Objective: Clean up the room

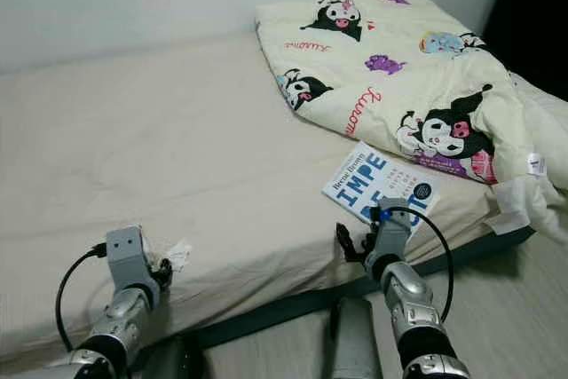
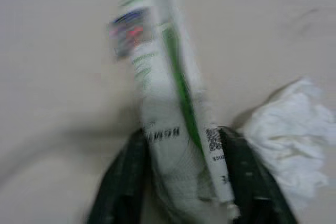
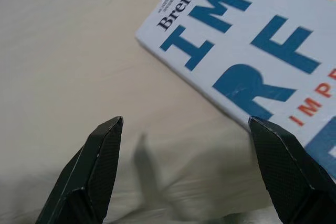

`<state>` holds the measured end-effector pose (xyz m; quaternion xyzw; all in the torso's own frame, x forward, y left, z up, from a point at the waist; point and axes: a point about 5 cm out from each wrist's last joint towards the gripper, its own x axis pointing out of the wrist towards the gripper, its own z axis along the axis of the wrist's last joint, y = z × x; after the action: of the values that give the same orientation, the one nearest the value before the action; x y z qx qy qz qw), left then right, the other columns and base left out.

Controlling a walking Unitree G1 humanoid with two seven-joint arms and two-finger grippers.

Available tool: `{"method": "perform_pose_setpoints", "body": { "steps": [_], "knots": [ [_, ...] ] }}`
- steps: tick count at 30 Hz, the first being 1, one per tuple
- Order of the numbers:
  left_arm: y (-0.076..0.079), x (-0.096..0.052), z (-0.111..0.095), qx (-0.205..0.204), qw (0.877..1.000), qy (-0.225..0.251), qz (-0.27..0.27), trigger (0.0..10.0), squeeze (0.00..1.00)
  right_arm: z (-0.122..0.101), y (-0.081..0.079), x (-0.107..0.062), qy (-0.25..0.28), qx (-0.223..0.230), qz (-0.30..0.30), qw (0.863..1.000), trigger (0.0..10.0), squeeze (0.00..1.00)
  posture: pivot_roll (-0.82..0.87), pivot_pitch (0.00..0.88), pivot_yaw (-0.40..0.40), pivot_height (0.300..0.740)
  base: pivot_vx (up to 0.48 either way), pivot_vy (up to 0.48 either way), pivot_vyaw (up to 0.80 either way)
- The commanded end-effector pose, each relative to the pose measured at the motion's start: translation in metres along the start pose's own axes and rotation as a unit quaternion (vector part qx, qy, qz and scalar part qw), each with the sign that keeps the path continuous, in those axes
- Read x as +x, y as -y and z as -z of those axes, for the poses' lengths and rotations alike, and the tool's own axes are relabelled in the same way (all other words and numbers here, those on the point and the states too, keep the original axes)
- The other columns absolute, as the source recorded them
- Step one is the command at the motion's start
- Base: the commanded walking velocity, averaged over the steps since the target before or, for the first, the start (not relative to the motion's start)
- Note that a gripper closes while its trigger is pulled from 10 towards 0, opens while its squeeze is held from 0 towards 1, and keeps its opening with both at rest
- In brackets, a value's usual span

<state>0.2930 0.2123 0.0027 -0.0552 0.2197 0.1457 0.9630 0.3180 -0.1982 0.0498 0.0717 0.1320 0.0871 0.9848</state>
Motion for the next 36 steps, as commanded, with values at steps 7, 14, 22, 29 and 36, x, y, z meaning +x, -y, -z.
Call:
{"method": "perform_pose_setpoints", "body": {
  "steps": [7,14,22,29,36],
  "knots": [
    [-0.020,0.000,-0.003,0.022,0.998,0.010,-0.060,0.0,0.00,-0.004,-0.019,0.004,0.012,0.019,-0.046,0.999,10.0,0.00,-0.23,0.172,0.055,0.475,0.000,0.000,0.00],
    [-0.028,0.004,-0.031,0.032,0.992,0.072,-0.096,0.0,0.00,-0.023,-0.058,0.016,0.048,0.021,-0.142,0.988,10.0,0.00,-0.22,0.164,0.048,0.475,0.000,0.000,0.00],
    [-0.032,0.008,-0.072,-0.029,0.982,0.155,-0.103,0.0,0.00,-0.033,-0.085,0.024,0.053,0.009,-0.186,0.981,10.0,0.00,-0.20,0.152,0.038,0.475,0.000,0.000,0.00],
    [-0.013,0.009,-0.092,-0.085,0.977,0.196,-0.008,0.0,0.00,-0.029,-0.098,0.024,0.048,0.016,-0.210,0.976,10.0,0.00,-0.18,0.138,0.037,0.475,0.000,0.000,0.00],
    [-0.011,0.003,-0.093,-0.046,0.975,0.218,0.021,10.0,0.00,-0.017,-0.143,0.026,0.030,-0.012,-0.292,0.956,10.0,0.00,-0.14,0.125,0.023,0.475,0.000,0.000,0.69]
  ]
}}
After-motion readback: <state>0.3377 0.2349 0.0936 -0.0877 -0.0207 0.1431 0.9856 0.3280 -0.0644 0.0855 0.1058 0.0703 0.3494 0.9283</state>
